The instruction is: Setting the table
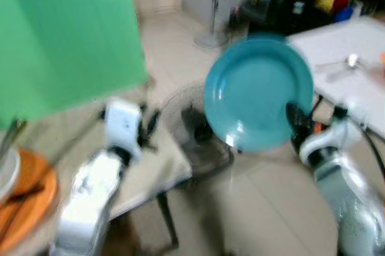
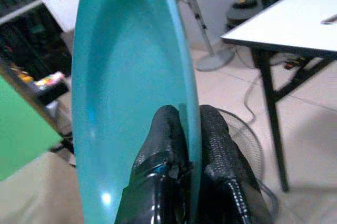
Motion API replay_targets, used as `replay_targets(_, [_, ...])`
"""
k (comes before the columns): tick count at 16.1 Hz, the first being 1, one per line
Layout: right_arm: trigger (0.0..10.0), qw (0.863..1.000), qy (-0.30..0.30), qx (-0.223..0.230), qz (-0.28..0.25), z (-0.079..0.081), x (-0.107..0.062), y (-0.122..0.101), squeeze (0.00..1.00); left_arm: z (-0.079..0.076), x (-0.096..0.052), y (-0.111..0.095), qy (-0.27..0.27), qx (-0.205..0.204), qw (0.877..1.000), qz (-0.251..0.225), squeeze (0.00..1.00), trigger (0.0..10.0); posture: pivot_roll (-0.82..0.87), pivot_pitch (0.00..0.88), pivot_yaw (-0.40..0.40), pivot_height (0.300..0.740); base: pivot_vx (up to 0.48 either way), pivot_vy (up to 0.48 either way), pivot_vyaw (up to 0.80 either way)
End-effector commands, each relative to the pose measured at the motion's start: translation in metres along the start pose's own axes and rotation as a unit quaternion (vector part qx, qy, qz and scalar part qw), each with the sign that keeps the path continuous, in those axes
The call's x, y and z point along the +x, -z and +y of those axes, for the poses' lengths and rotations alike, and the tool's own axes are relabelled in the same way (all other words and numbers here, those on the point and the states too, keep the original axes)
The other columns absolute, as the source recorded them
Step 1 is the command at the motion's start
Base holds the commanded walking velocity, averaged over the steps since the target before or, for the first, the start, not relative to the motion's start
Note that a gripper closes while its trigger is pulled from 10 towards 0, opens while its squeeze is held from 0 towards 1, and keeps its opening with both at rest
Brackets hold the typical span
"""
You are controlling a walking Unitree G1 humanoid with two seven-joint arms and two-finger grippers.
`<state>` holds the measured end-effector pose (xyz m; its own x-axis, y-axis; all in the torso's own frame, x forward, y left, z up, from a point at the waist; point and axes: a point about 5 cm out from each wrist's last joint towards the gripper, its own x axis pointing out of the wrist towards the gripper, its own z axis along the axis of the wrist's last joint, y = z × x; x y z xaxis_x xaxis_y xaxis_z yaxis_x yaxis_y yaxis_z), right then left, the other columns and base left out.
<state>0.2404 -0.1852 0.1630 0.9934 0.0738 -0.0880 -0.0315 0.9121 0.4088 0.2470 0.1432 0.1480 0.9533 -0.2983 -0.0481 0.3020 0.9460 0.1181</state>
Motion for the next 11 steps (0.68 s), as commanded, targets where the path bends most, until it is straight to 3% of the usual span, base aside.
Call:
replay_targets(1, [10.0,0.999,-0.021,-0.014,-0.027,0.012,0.001,-0.009,0.0,0.007,0.0,-0.008,-0.02,0.018,1.0,-0.013,0.0,10.0,0.14,0.0,0.001,0.727,0.0,0.0,-0.76])
replay_targets(8, [10.0,0.999,-0.022,-0.039,-0.024,0.022,0.001,-0.002,0.0,0.011,-0.001,-0.006,-0.024,0.007,1.0,-0.012,0.0,10.0,0.13,0.0,0.009,0.727,0.0,0.0,-0.76])
replay_targets(11, [10.0,0.998,-0.032,-0.045,-0.022,0.026,0.003,-0.001,0.0,0.014,-0.001,-0.005,-0.028,0.002,1.0,-0.01,0.0,10.0,0.13,0.0,0.007,0.727,0.169,0.0,0.0])
